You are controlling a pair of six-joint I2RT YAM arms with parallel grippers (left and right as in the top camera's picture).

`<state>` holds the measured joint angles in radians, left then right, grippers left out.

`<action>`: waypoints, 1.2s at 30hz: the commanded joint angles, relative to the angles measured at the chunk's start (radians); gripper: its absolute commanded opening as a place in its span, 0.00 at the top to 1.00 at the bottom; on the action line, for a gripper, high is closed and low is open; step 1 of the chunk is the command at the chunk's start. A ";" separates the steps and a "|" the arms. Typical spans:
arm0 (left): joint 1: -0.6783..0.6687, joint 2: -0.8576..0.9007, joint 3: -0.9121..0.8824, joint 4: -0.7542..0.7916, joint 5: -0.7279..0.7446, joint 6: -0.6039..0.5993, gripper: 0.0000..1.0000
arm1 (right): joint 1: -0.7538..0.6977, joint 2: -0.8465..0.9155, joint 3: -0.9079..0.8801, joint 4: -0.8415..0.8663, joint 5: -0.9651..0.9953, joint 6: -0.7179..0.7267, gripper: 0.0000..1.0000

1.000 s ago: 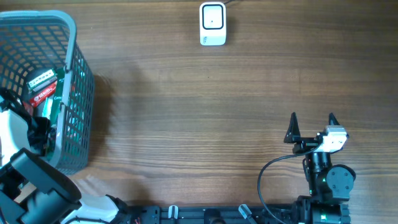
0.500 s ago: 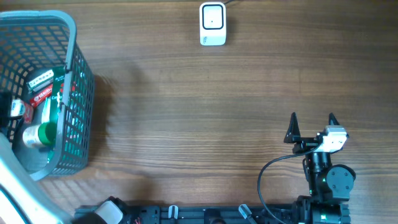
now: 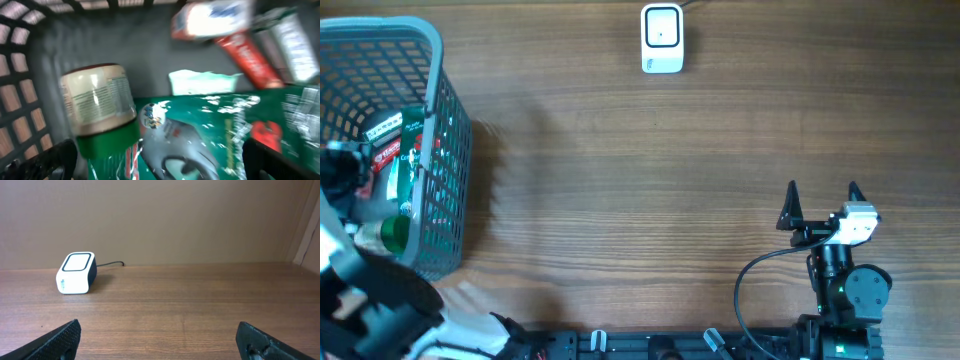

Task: Scan the item barcode
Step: 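Lift the jar out with the left gripper and place it on the table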

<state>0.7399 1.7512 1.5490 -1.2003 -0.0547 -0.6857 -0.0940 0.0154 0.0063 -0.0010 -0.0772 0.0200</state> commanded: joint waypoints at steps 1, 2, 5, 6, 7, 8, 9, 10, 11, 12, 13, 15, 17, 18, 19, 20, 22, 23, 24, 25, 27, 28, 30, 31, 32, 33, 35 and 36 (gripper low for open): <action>0.005 0.116 -0.006 -0.021 -0.006 -0.011 0.00 | 0.006 -0.008 -0.001 0.002 0.010 -0.018 0.00; 0.005 0.142 -0.023 -0.019 -0.009 -0.011 0.00 | 0.006 -0.008 -0.001 0.002 0.010 -0.017 0.00; 0.006 0.161 -0.088 0.003 -0.049 -0.011 0.00 | 0.006 -0.008 -0.001 0.002 0.010 -0.017 0.00; 0.010 0.161 -0.106 0.003 -0.062 -0.010 0.00 | 0.006 -0.008 -0.001 0.002 0.010 -0.017 0.00; 0.013 0.161 -0.123 0.003 -0.079 -0.010 0.00 | 0.006 -0.008 -0.001 0.002 0.010 -0.017 0.00; 0.017 0.161 -0.142 0.005 -0.087 -0.010 0.00 | 0.006 -0.008 -0.001 0.002 0.010 -0.018 0.00; 0.019 0.161 -0.155 0.007 -0.090 -0.010 0.00 | 0.006 -0.008 -0.001 0.002 0.010 -0.018 0.00; 0.024 0.161 -0.175 0.015 -0.090 -0.010 0.00 | 0.006 -0.008 -0.001 0.002 0.010 -0.018 0.00; 0.029 0.161 -0.199 0.022 -0.092 -0.011 0.00 | 0.006 -0.008 -0.001 0.002 0.010 -0.018 0.00; 0.034 0.161 -0.220 0.031 -0.097 -0.010 0.00 | 0.006 -0.008 -0.001 0.002 0.010 -0.018 0.00; 0.039 0.161 -0.237 0.039 -0.101 -0.010 0.00 | 0.006 -0.008 -0.001 0.002 0.010 -0.018 0.00; 0.056 0.161 -0.282 0.085 -0.105 -0.010 0.00 | 0.006 -0.008 -0.001 0.002 0.010 -0.017 0.00; 0.069 0.161 -0.295 0.117 -0.139 -0.010 0.07 | 0.006 -0.008 -0.001 0.002 0.010 -0.018 0.00; 0.071 0.161 -0.295 0.128 -0.180 -0.010 0.13 | 0.006 -0.008 -0.001 0.002 0.010 -0.018 0.00; 0.071 0.161 -0.295 0.140 -0.181 -0.011 0.20 | 0.006 -0.008 -0.001 0.002 0.010 -0.017 0.00; 0.071 0.160 -0.294 0.148 -0.179 -0.010 0.26 | 0.006 -0.008 -0.001 0.002 0.010 -0.018 0.00; 0.070 0.160 -0.292 0.166 -0.182 -0.010 0.44 | 0.006 -0.008 -0.001 0.002 0.010 -0.018 0.00; 0.070 0.159 -0.285 0.163 -0.181 -0.010 0.47 | 0.006 -0.008 -0.001 0.002 0.010 -0.018 0.00; 0.069 0.153 -0.278 0.155 -0.180 -0.010 0.48 | 0.006 -0.008 -0.001 0.002 0.010 -0.018 0.00; 0.063 0.137 -0.268 0.146 -0.174 -0.010 0.48 | 0.006 -0.008 -0.001 0.002 0.010 -0.018 0.00; 0.036 0.087 -0.230 0.115 -0.171 -0.010 0.48 | 0.006 -0.008 -0.001 0.002 0.010 -0.017 0.00; 0.017 0.055 -0.198 0.090 -0.171 -0.010 0.48 | 0.006 -0.008 -0.001 0.002 0.010 -0.018 0.00; -0.052 -0.059 -0.095 0.032 -0.171 -0.010 0.47 | 0.006 -0.008 -0.001 0.002 0.010 -0.017 0.00; -0.075 -0.100 -0.075 0.031 -0.171 -0.010 0.46 | 0.006 -0.008 -0.001 0.002 0.010 -0.017 0.00; -0.093 -0.136 -0.062 0.032 -0.171 -0.010 0.44 | 0.006 -0.008 -0.001 0.002 0.010 -0.018 0.00; -0.110 -0.171 -0.051 0.036 -0.171 -0.010 0.44 | 0.006 -0.008 -0.001 0.002 0.010 -0.018 0.00; -0.145 -0.254 -0.020 0.037 -0.169 -0.011 0.44 | 0.006 -0.008 -0.001 0.002 0.010 -0.017 0.00; -0.170 -0.311 0.010 0.037 -0.146 -0.010 0.44 | 0.006 -0.008 -0.001 0.002 0.010 -0.018 0.00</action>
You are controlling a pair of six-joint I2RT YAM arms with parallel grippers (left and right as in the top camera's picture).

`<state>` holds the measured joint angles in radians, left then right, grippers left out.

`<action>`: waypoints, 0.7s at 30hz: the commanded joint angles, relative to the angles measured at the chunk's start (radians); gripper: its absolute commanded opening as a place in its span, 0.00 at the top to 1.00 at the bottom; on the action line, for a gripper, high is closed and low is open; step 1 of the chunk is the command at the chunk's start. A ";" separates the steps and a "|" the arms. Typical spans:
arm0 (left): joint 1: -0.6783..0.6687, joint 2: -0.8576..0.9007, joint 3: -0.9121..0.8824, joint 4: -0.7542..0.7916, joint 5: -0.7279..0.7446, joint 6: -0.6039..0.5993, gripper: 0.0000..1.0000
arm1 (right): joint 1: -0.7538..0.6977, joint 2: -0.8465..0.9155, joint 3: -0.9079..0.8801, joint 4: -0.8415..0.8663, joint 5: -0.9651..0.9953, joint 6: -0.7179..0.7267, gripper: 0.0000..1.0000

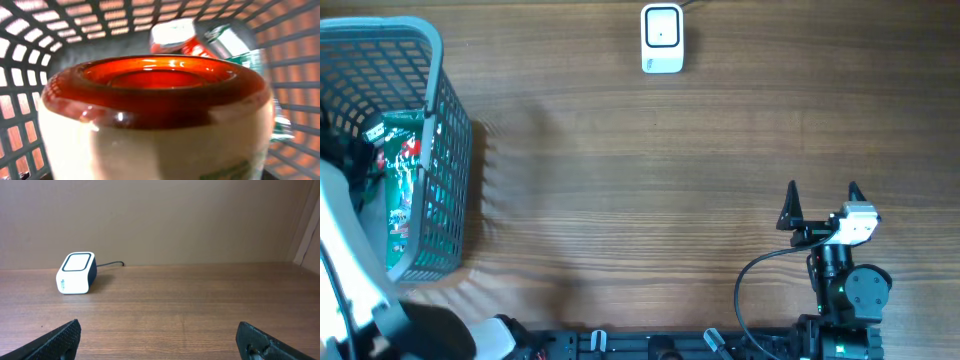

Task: Scan the item barcode
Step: 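Lift the jar out with the left gripper and place it on the table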

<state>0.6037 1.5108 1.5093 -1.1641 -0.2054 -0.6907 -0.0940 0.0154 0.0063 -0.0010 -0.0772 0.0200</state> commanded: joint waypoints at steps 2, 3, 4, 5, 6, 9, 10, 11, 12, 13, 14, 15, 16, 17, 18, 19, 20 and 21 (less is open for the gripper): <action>-0.078 -0.171 0.097 0.033 0.124 -0.006 0.44 | 0.006 -0.008 -0.001 0.002 0.010 -0.017 0.00; -0.102 -0.204 0.106 0.056 0.179 -0.006 0.44 | 0.006 -0.008 -0.001 0.002 0.010 -0.018 0.00; -0.151 -0.252 0.109 0.103 0.265 -0.006 0.43 | 0.006 -0.008 -0.001 0.002 0.010 -0.018 0.00; -0.202 -0.281 0.109 0.138 0.311 -0.006 0.43 | 0.006 -0.008 -0.001 0.002 0.010 -0.018 0.00; -0.251 -0.298 0.109 0.161 0.328 -0.016 0.43 | 0.006 -0.008 -0.001 0.002 0.010 -0.018 0.00; -0.549 -0.298 0.108 0.215 0.313 -0.032 0.43 | 0.006 -0.008 -0.001 0.002 0.010 -0.018 0.00; -0.646 -0.268 0.108 0.215 0.273 -0.032 0.43 | 0.006 -0.008 -0.001 0.002 0.010 -0.017 0.00; -0.783 -0.206 0.108 0.208 0.221 -0.032 0.42 | 0.006 -0.008 -0.001 0.002 0.010 -0.018 0.00; -0.875 -0.140 0.108 0.202 0.207 -0.032 0.43 | 0.006 -0.008 -0.001 0.002 0.010 -0.017 0.00; -0.945 -0.076 0.108 0.198 0.208 -0.033 0.43 | 0.006 -0.008 -0.001 0.002 0.010 -0.017 0.00; -1.018 0.007 0.108 0.195 0.207 -0.036 0.43 | 0.006 -0.008 -0.001 0.002 0.010 -0.018 0.00; -1.067 0.071 0.108 0.196 0.207 -0.043 0.43 | 0.006 -0.008 -0.001 0.002 0.010 -0.018 0.00; -1.114 0.154 0.108 0.198 0.208 -0.051 0.43 | 0.006 -0.008 -0.001 0.002 0.010 -0.018 0.00; -1.144 0.216 0.108 0.204 0.208 -0.051 0.43 | 0.006 -0.008 -0.001 0.002 0.010 -0.018 0.00; -1.172 0.279 0.108 0.214 0.208 -0.051 0.43 | 0.006 -0.008 -0.001 0.002 0.010 -0.017 0.00; -1.195 0.340 0.108 0.227 0.208 -0.051 0.43 | 0.006 -0.008 -0.001 0.002 0.010 -0.018 0.00; -1.223 0.410 0.108 0.249 0.208 -0.051 0.43 | 0.006 -0.008 -0.001 0.002 0.010 -0.018 0.00; -1.242 0.462 0.108 0.268 0.208 -0.051 0.43 | 0.006 -0.008 -0.001 0.002 0.010 -0.017 0.00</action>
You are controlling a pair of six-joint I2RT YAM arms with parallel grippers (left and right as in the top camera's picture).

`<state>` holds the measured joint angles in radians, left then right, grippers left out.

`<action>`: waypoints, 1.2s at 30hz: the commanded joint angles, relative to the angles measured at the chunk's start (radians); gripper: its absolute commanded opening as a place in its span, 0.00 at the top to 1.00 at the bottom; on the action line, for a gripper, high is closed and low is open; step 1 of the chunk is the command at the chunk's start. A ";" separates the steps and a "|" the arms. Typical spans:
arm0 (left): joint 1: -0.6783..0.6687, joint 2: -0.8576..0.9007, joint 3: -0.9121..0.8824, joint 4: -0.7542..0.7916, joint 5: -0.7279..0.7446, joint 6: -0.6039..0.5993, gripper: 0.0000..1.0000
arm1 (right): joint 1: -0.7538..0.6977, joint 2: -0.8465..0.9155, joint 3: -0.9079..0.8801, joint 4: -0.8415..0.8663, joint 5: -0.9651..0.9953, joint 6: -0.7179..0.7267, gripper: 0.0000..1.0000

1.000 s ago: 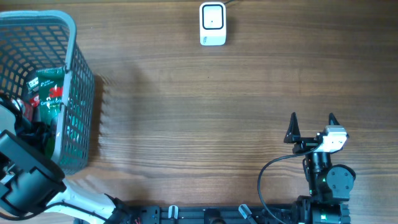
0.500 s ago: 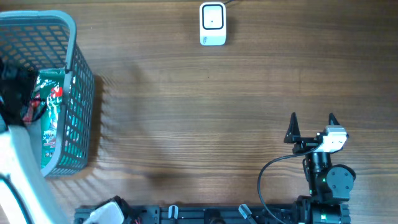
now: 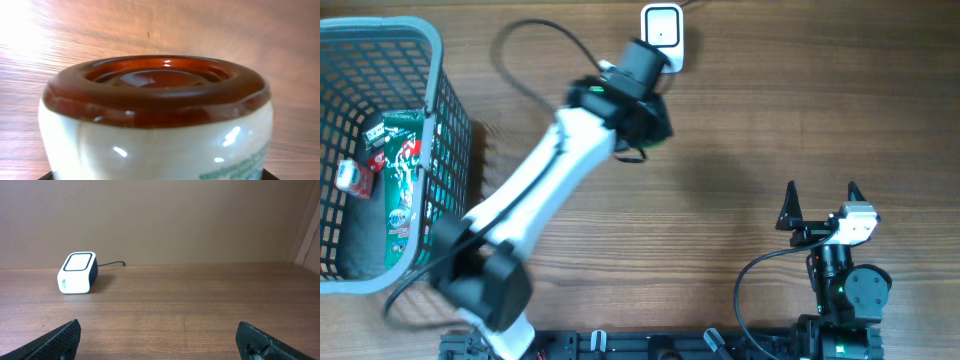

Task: Scan the item barcode
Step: 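Lift the jar out with the left gripper and place it on the table, then grasp the white tissue pack in the basket with the left gripper, place beside jar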

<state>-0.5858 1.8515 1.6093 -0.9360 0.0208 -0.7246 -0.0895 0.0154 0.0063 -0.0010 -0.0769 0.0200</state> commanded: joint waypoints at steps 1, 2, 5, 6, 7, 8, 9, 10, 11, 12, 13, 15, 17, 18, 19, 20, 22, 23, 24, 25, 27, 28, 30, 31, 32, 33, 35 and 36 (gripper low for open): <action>-0.068 0.155 0.008 0.055 -0.019 -0.017 0.42 | 0.002 -0.008 -0.001 0.002 0.009 -0.017 0.00; -0.093 0.208 0.008 0.081 -0.019 -0.017 0.42 | 0.002 -0.008 -0.001 0.002 0.009 -0.018 0.00; -0.143 0.271 0.008 0.115 -0.019 -0.017 0.40 | 0.002 -0.008 -0.001 0.002 0.009 -0.017 0.00; -0.159 0.274 0.008 0.118 -0.019 -0.017 0.38 | 0.002 -0.008 -0.001 0.002 0.009 -0.018 0.00; -0.171 0.273 0.008 0.123 -0.019 -0.016 0.35 | 0.002 -0.008 -0.001 0.002 0.009 -0.017 0.00; -0.176 0.273 0.008 0.125 -0.019 -0.016 0.27 | 0.002 -0.008 -0.001 0.002 0.009 -0.018 0.00; -0.176 0.273 0.008 0.121 -0.019 -0.016 0.21 | 0.002 -0.008 -0.001 0.002 0.009 -0.018 0.00; -0.172 0.263 0.013 0.113 -0.019 -0.011 0.16 | 0.002 -0.008 -0.001 0.002 0.010 -0.018 0.00; -0.166 0.251 0.025 0.106 -0.019 0.011 0.00 | 0.002 -0.008 -0.001 0.002 0.009 -0.018 0.00; -0.156 0.222 0.067 0.080 -0.021 0.058 0.00 | 0.002 -0.008 -0.001 0.002 0.009 -0.018 0.00; -0.146 0.196 0.120 0.034 -0.039 0.093 0.00 | 0.002 -0.008 -0.001 0.002 0.009 -0.017 0.00; -0.113 0.120 0.304 -0.134 -0.196 0.141 0.00 | 0.002 -0.008 -0.001 0.002 0.009 -0.018 0.00; -0.056 0.040 0.537 -0.290 -0.365 0.180 0.00 | 0.002 -0.008 -0.001 0.002 0.009 -0.017 0.00; -0.020 0.005 0.641 -0.339 -0.416 0.202 0.00 | 0.002 -0.008 -0.001 0.002 0.009 -0.017 0.00; 0.054 -0.048 0.771 -0.390 -0.495 0.205 0.00 | 0.002 -0.008 -0.001 0.002 0.009 -0.018 0.00; 0.129 -0.090 0.834 -0.416 -0.535 0.204 0.00 | 0.002 -0.008 -0.001 0.002 0.009 -0.017 0.00; 0.332 -0.180 0.864 -0.473 -0.538 0.142 0.00 | 0.002 -0.008 -0.001 0.002 0.009 -0.018 0.00; 0.469 -0.212 0.864 -0.536 -0.534 0.048 0.00 | 0.002 -0.008 -0.001 0.002 0.009 -0.017 0.00; 0.611 -0.227 0.864 -0.612 -0.507 -0.045 0.00 | 0.002 -0.008 -0.001 0.002 0.009 -0.018 0.00; 0.730 -0.227 0.864 -0.668 -0.460 -0.101 0.00 | 0.002 -0.008 -0.001 0.002 0.010 -0.018 0.00; 0.946 -0.202 0.843 -0.737 -0.330 -0.121 0.00 | 0.002 -0.008 -0.001 0.002 0.010 -0.018 0.00; 1.024 -0.180 0.820 -0.748 -0.291 -0.120 0.00 | 0.002 -0.008 -0.001 0.002 0.010 -0.017 0.00; 1.093 -0.140 0.748 -0.738 -0.288 -0.121 0.00 | 0.002 -0.008 -0.001 0.002 0.010 -0.017 0.00; 1.107 -0.125 0.706 -0.722 -0.295 -0.122 0.00 | 0.002 -0.008 -0.001 0.002 0.009 -0.018 0.00; 1.117 -0.109 0.639 -0.686 -0.313 -0.122 0.00 | 0.002 -0.008 -0.001 0.002 0.009 -0.018 0.00; 1.117 -0.101 0.556 -0.634 -0.335 -0.132 0.01 | 0.002 -0.008 -0.001 0.002 0.009 -0.017 0.00; 1.117 -0.101 0.391 -0.522 -0.355 -0.159 0.00 | 0.002 -0.008 -0.001 0.002 0.009 -0.018 0.00; 1.120 -0.101 0.320 -0.465 -0.355 -0.159 0.00 | 0.002 -0.008 -0.001 0.002 0.009 -0.018 0.00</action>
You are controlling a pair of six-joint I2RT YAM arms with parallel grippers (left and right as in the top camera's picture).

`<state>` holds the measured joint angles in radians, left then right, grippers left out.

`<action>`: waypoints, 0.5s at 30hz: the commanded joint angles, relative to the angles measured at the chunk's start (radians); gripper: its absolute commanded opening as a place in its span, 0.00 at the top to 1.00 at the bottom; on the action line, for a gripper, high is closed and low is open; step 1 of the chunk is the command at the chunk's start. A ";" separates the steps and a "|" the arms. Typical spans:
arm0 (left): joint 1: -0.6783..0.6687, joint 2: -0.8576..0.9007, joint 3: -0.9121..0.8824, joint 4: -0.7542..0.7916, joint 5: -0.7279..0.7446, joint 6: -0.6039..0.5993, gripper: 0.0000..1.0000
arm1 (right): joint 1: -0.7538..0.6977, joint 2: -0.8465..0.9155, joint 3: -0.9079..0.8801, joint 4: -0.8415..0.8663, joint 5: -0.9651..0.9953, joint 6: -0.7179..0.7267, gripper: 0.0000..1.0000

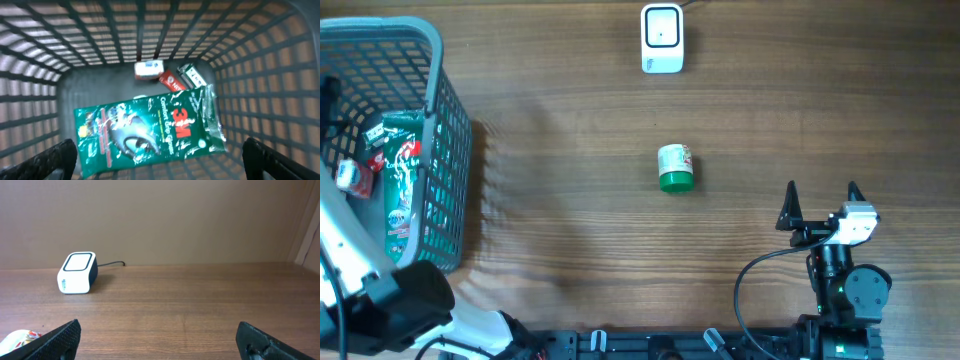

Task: Scan the item barcode
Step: 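Grasp the white tissue pack in the basket with the left gripper, place beside jar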

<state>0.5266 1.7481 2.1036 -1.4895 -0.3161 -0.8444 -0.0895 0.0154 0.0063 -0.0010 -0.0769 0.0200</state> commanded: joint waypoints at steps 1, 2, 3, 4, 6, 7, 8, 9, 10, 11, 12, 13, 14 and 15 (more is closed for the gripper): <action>0.014 0.003 -0.277 0.172 -0.018 -0.039 0.00 | 0.002 -0.008 -0.001 0.002 0.009 -0.017 0.00; 0.024 0.003 -0.366 0.244 -0.018 -0.039 0.00 | 0.002 -0.008 -0.001 0.002 0.010 -0.018 0.00; 0.031 0.003 -0.417 0.286 -0.018 -0.039 0.00 | 0.002 -0.008 -0.001 0.002 0.009 -0.018 0.00; 0.039 0.003 -0.488 0.349 -0.018 -0.037 0.00 | 0.002 -0.008 -0.001 0.002 0.009 -0.018 0.00; 0.050 0.003 -0.600 0.473 -0.018 -0.030 0.00 | 0.002 -0.008 -0.001 0.002 0.009 -0.018 0.00; 0.054 0.003 -0.632 0.511 -0.018 -0.027 0.00 | 0.002 -0.008 -0.001 0.002 0.009 -0.018 0.00; 0.055 0.003 -0.658 0.545 -0.018 -0.027 0.00 | 0.002 -0.008 -0.001 0.002 0.009 -0.017 0.00; 0.055 0.003 -0.693 0.599 -0.024 -0.023 0.00 | 0.002 -0.008 -0.001 0.002 0.009 -0.017 0.00; 0.054 0.003 -0.721 0.644 -0.040 -0.024 0.00 | 0.002 -0.008 -0.001 0.002 0.010 -0.017 0.00; 0.055 0.003 -0.760 0.703 -0.069 -0.024 0.00 | 0.002 -0.008 -0.001 0.002 0.009 -0.018 0.00; 0.055 0.008 -0.787 0.747 -0.114 -0.024 0.00 | 0.002 -0.008 -0.001 0.002 0.009 -0.017 0.01; 0.055 0.018 -0.794 0.765 -0.145 -0.024 0.00 | 0.002 -0.008 -0.001 0.002 0.009 -0.017 0.00; 0.055 0.033 -0.794 0.777 -0.169 -0.023 0.00 | 0.002 -0.008 -0.001 0.002 0.010 -0.018 0.00; 0.055 0.048 -0.794 0.785 -0.185 -0.023 0.00 | 0.002 -0.008 -0.001 0.002 0.009 -0.018 0.00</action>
<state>0.5762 1.7630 1.3197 -0.7277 -0.4065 -0.8707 -0.0895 0.0154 0.0063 -0.0010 -0.0772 0.0200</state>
